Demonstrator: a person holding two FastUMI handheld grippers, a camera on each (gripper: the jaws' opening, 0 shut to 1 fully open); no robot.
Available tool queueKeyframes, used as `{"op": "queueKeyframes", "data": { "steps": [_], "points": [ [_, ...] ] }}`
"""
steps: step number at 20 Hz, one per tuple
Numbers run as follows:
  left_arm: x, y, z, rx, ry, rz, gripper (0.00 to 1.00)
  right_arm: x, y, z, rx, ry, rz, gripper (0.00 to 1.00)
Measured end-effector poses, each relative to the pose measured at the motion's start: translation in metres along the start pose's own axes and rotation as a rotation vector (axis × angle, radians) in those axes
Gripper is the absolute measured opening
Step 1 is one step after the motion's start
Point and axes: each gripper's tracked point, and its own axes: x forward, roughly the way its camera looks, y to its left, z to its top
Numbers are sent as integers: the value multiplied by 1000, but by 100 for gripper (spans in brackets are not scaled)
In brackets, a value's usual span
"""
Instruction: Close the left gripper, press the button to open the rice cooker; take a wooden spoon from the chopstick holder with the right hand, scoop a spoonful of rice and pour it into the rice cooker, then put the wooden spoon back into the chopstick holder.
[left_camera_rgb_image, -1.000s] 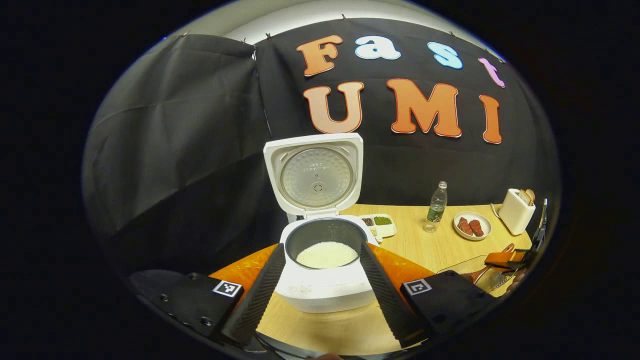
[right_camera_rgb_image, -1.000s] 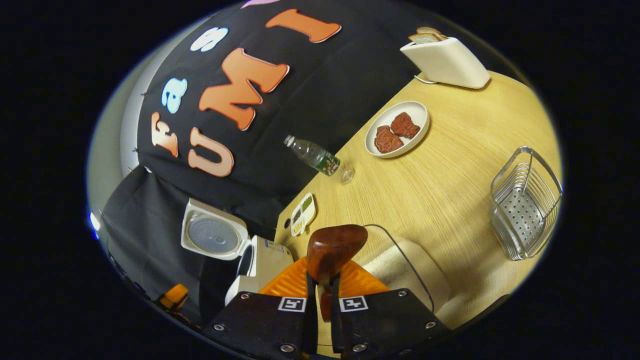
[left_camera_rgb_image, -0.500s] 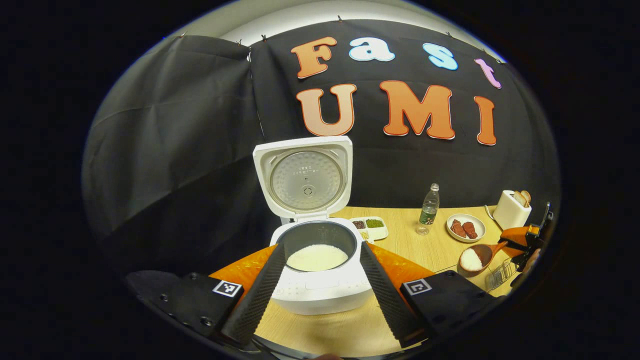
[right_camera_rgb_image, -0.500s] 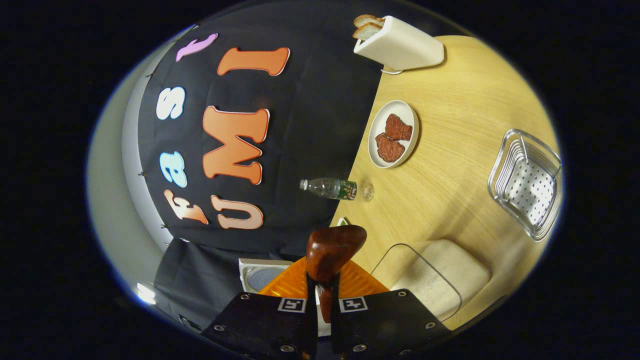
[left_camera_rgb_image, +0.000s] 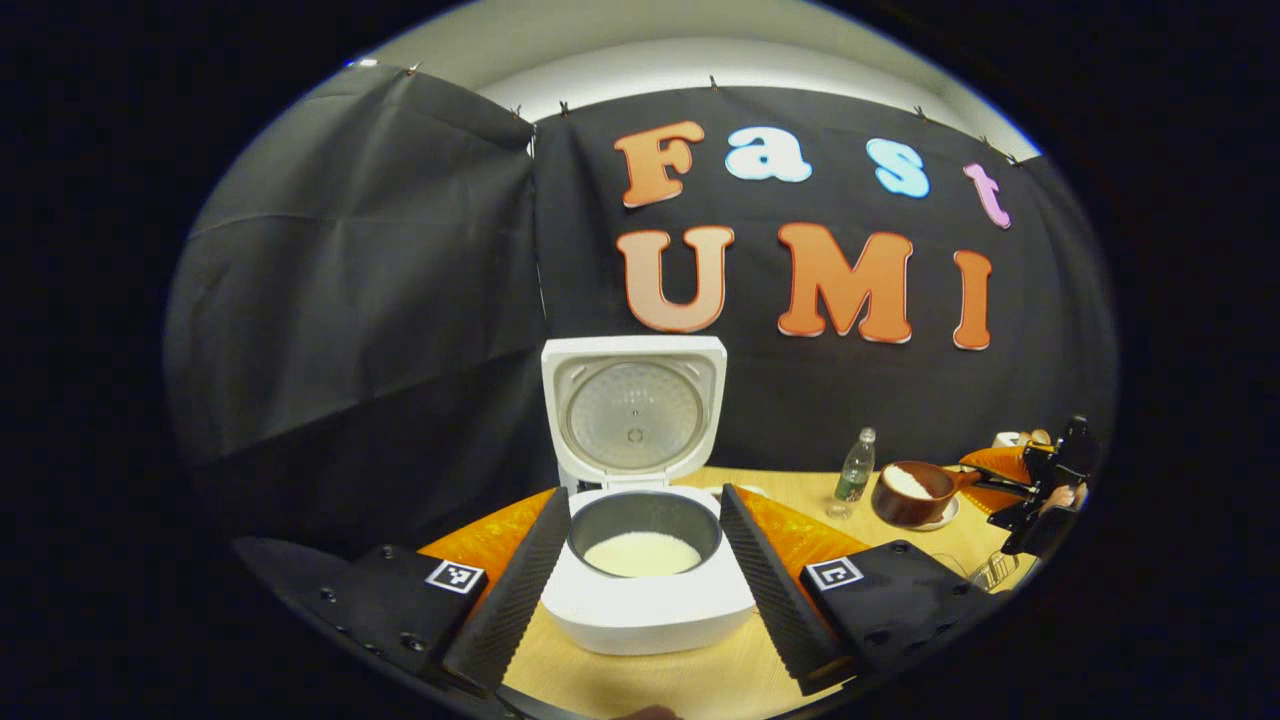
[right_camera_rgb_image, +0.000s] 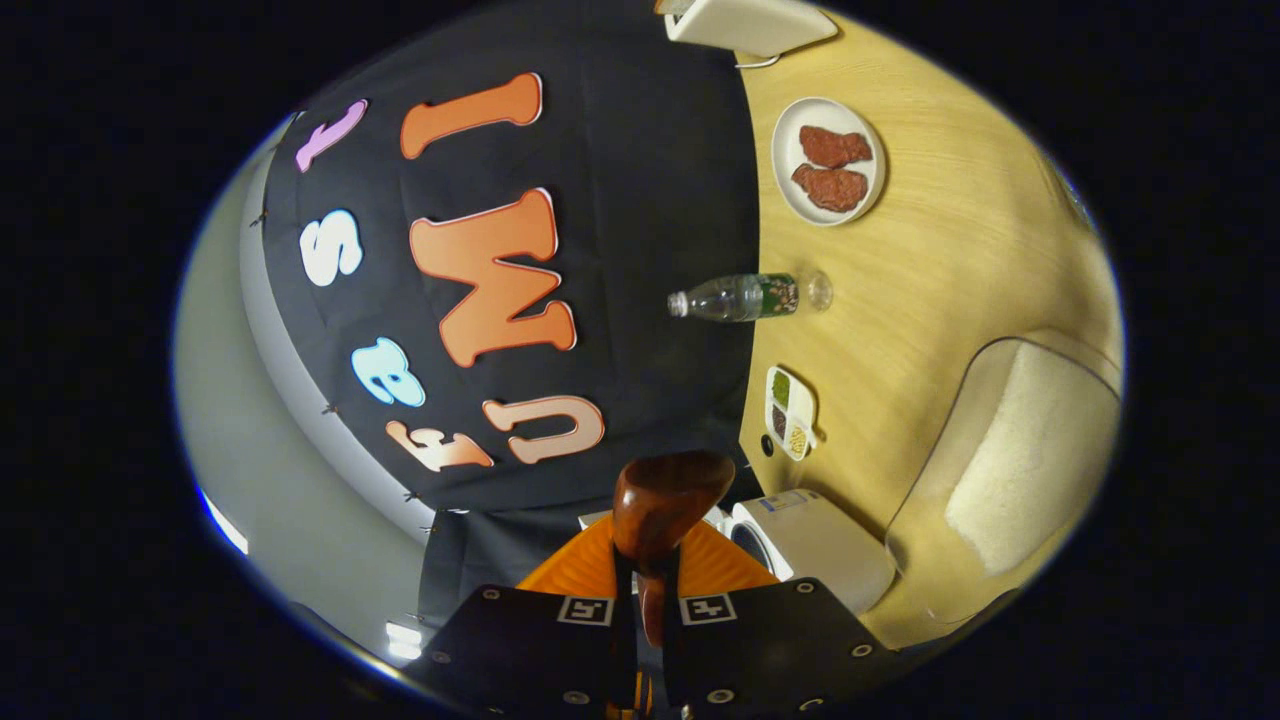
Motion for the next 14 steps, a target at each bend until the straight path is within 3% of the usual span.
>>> {"op": "queueKeyframes", "data": {
  "steps": [6,12,14],
  "points": [
    [-12,41,8,14,-78,61,100,59,26,-47,-69,62,13,10],
    [-5,40,-23,105,-28,12,100,123,20,-89,-159,70,-51,10],
    [-2,40,-34,64,7,-24,100,140,19,-103,-197,66,-69,10]
  ]
}}
